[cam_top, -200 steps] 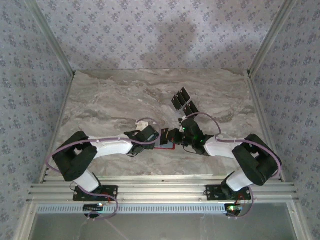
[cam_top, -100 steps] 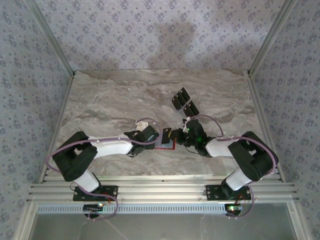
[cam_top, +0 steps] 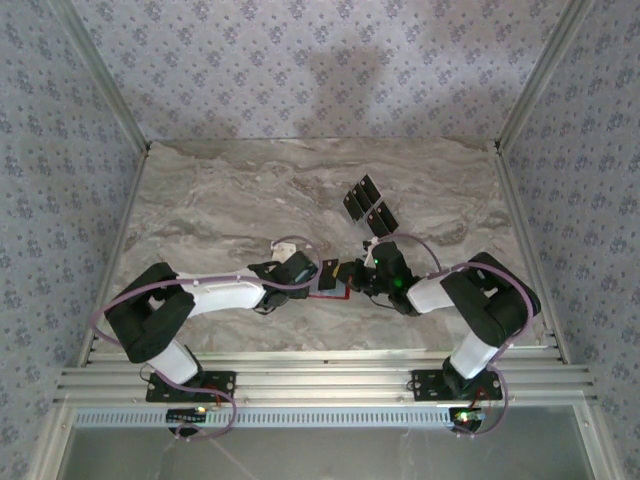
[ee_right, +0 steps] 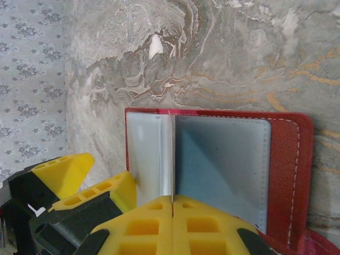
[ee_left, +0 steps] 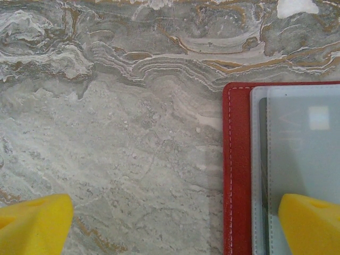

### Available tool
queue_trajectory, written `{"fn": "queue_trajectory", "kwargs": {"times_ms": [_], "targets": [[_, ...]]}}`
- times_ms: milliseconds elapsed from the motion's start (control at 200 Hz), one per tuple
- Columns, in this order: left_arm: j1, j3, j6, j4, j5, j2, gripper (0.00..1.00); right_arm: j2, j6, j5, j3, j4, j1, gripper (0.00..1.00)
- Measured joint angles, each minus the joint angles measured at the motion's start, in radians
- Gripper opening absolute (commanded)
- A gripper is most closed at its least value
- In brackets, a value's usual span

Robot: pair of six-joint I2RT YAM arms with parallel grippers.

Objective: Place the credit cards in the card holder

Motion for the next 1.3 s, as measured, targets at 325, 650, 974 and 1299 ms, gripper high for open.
{"fn": "queue_trajectory", "kwargs": {"times_ms": [325,650,974,1299], "targets": [[0.0,-0.004,0.0,0.003,-0.005,-0.002,1.0,0.031,0.019,-0.021,-0.004,0.051,-0.002,0.0],[0.0,-0.006,0.0,0.003,-0.013,-0.002,1.0,0.058,0.041,-0.032,-0.022,0.114,-0.006,0.0],[0.0,-0.006,0.0,0.004,-0.013,-0.003,1.0,0.072,0.057,-0.063,-0.039,0.164,-0.014,0.0],[0.0,-0.006,0.0,0.003,-0.013,-0.003,1.0,0.108,0.089,-0.083,-0.039,0.205,-0.015,0.0]]}}
